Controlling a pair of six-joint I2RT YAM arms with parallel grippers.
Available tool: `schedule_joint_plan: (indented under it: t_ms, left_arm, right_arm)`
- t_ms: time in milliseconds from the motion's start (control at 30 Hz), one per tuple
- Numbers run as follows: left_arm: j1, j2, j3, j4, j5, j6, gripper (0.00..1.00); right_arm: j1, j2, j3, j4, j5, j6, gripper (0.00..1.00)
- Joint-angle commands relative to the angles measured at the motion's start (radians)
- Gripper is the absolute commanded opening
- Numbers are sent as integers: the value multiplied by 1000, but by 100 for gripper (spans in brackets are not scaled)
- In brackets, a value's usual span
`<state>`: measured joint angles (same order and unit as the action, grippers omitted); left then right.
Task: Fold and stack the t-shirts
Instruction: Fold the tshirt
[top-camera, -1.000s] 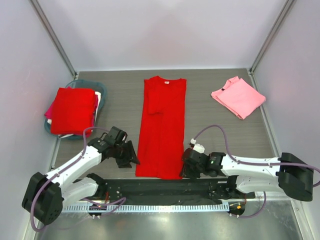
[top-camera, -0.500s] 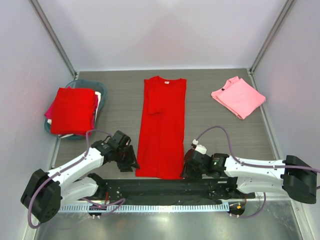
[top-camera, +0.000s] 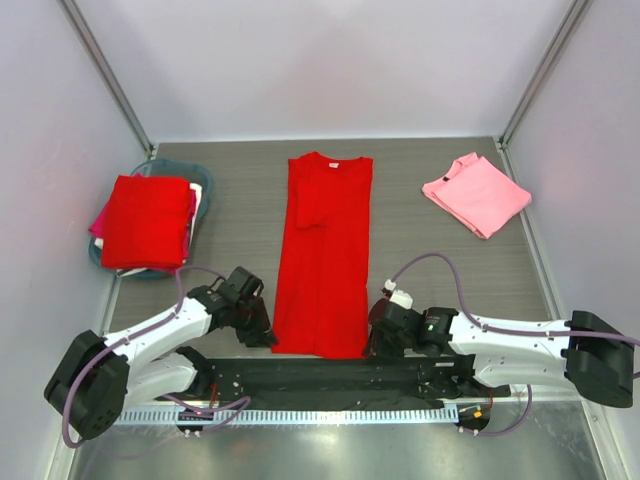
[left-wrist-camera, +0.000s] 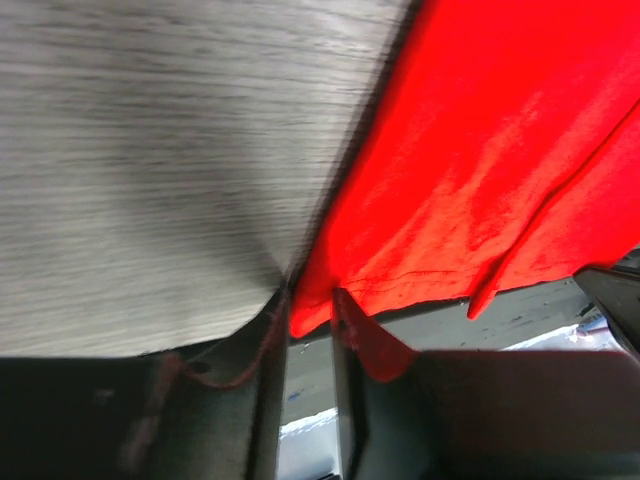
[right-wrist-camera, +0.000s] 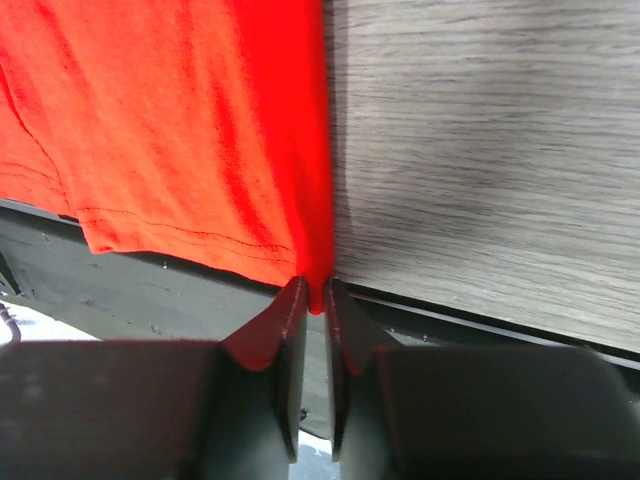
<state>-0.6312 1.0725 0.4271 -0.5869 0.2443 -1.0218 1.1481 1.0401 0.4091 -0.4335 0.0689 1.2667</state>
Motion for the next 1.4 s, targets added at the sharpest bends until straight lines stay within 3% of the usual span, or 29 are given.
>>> schedule_joint_plan:
  t_ms: [0,133,167,367,600,700,967,1367]
  left_arm:
    - [-10,12,-34,62,10,-15,23]
    - [-10,9,-39,70,16,-15,10]
    - [-10,3,-37,68,15,-12,0]
    - [-10,-55,18,36,32,-24,0]
    - [80,-57,189,82,75,-28,0]
    - [143,45,304,78,72,15,0]
    - [306,268,495,157,35,22,0]
    - [357,572,755,231,6,3,0]
  right_arm:
    - [6,3,3,27,-6,-4,16]
    - [6,1,13,26,-6,-6,9]
    - [6,0,14,24,-3,-7,4]
    - [-4,-52,94,-103,63,-23,1]
    - [-181,-101,207,-182,78,-174,1]
    - [-316,1,330,-183,63,-294,1]
    - [-519,279,609,-182,17,-483,1]
    - [-651,531,823,-163,-26,-576,1]
